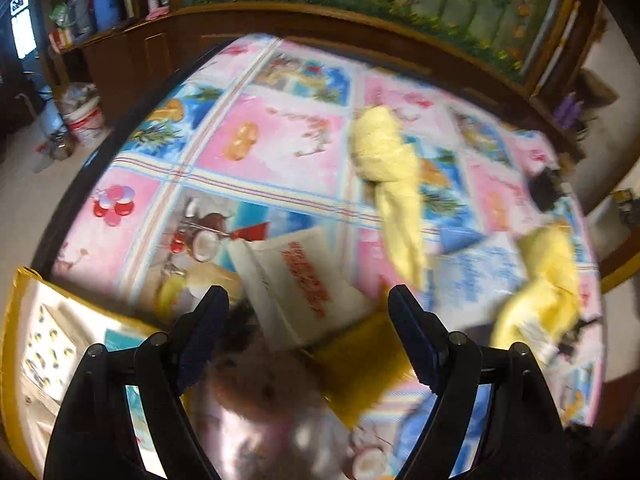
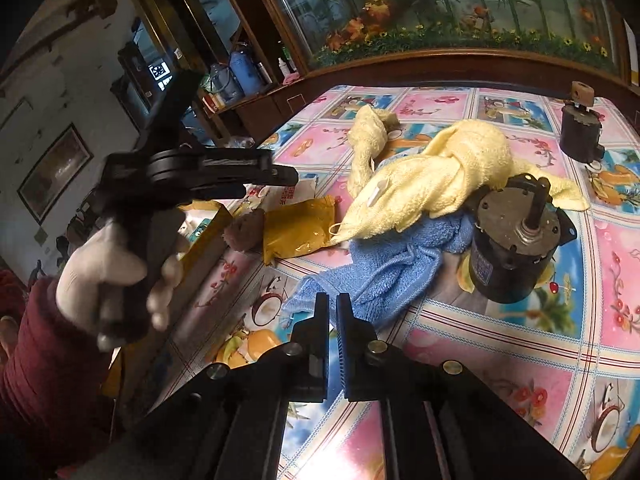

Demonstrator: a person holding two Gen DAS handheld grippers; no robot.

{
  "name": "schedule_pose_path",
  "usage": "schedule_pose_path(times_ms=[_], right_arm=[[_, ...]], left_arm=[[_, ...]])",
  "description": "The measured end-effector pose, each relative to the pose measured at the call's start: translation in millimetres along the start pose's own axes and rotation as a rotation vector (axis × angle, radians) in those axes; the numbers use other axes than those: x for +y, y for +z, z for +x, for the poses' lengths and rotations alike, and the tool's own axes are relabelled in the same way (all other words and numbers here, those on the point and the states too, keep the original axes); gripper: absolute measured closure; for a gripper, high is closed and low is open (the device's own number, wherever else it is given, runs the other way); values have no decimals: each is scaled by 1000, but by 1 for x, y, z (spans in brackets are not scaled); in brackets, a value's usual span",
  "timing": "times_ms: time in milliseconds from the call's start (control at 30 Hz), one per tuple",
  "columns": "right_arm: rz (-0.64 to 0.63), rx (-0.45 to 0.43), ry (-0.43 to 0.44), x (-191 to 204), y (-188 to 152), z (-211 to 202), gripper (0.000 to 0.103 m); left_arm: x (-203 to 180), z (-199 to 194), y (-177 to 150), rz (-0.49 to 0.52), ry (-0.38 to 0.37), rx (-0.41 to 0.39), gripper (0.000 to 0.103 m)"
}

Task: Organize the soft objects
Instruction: 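Grasp the yellow envelope with the right tool while the left tool grasps the pink ball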

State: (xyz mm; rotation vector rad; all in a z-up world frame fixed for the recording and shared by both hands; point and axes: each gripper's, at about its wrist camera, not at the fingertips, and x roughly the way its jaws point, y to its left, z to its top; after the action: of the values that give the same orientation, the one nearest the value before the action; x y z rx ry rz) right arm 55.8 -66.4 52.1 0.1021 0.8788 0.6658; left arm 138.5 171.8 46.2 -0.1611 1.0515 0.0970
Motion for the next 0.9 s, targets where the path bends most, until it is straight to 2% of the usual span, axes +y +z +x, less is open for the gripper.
schedule_pose_path(times_ms=[100,167,233,267,367,400,467,533,600,633,733,800,900], right_arm=[[16,-16,1,-6,1,-5,95],[33,-29,9,-11,3,-9,94],[43,-40,7,-13,4,-13,88],[47,-44,7,-14,4,-14,82],[54,-55,5,-15,5,-19,74],[57,-60,3,-15,5,-20,74],[61,-71,-6,-17,4,-24,72],[65,-75,-27,-20,3,-28,70],[73,-70,-31,-24,2,-33,69],[76,-64,-17,-24,1,-37,65],[54,-30,29,-19,-9,-46,42],[17,17,72,-10,-19,-49,39],[-83,92,103,9,-37,-47,35]], left_arm=[[-12,25,-4,66,55,103,21],[-21,27,-13,106,86,108,21],[-32,24,-27,144,83,133,21],[-37,21,-36,161,70,145,21],[-56,3,-71,219,16,164,22],[-65,-5,-86,252,-23,167,22],[-78,-23,-110,295,-148,179,22],[-80,-46,-125,289,-264,170,22],[-68,-71,-132,256,-295,103,22],[-59,-81,-134,233,-298,75,22],[-33,-91,-142,166,-283,54,22],[-21,-89,-152,155,-277,61,22],[-23,-82,-161,162,-264,79,22]])
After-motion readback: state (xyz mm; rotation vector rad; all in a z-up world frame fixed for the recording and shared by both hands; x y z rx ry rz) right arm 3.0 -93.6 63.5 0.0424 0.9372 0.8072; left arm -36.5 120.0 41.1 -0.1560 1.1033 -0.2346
